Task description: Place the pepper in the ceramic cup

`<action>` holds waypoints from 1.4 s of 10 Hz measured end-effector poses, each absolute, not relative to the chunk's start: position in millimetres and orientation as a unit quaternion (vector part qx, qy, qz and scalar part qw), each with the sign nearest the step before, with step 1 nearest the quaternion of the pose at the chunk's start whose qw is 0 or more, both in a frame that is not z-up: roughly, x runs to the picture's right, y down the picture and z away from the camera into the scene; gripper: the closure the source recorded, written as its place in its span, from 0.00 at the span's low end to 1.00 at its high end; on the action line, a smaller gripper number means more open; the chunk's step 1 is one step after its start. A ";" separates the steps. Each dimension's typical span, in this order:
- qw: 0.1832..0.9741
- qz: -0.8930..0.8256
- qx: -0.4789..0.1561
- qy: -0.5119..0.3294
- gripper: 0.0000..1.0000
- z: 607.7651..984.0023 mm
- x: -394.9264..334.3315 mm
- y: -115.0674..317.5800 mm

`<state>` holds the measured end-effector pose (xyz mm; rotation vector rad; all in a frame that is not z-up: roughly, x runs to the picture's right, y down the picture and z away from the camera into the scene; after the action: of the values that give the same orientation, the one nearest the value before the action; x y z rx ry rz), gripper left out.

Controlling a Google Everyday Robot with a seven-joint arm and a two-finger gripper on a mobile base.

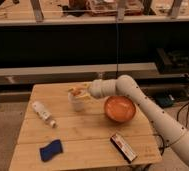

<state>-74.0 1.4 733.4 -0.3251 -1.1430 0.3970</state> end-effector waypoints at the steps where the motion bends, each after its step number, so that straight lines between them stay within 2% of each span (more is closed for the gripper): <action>1: 0.792 0.211 -0.149 -0.553 1.00 731.0 -74.6 -4.3; 6: 0.758 0.237 -0.140 -0.591 1.00 726.6 -101.9 -19.0; 10: 0.755 0.248 -0.150 -0.588 0.98 747.7 -115.2 -22.3; 13: 0.762 0.232 -0.144 -0.587 0.72 755.7 -117.4 -25.4; 14: 0.765 0.224 -0.143 -0.587 0.60 757.8 -118.0 -27.3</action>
<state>-118.0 -27.3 757.8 -0.3104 -1.2756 0.4873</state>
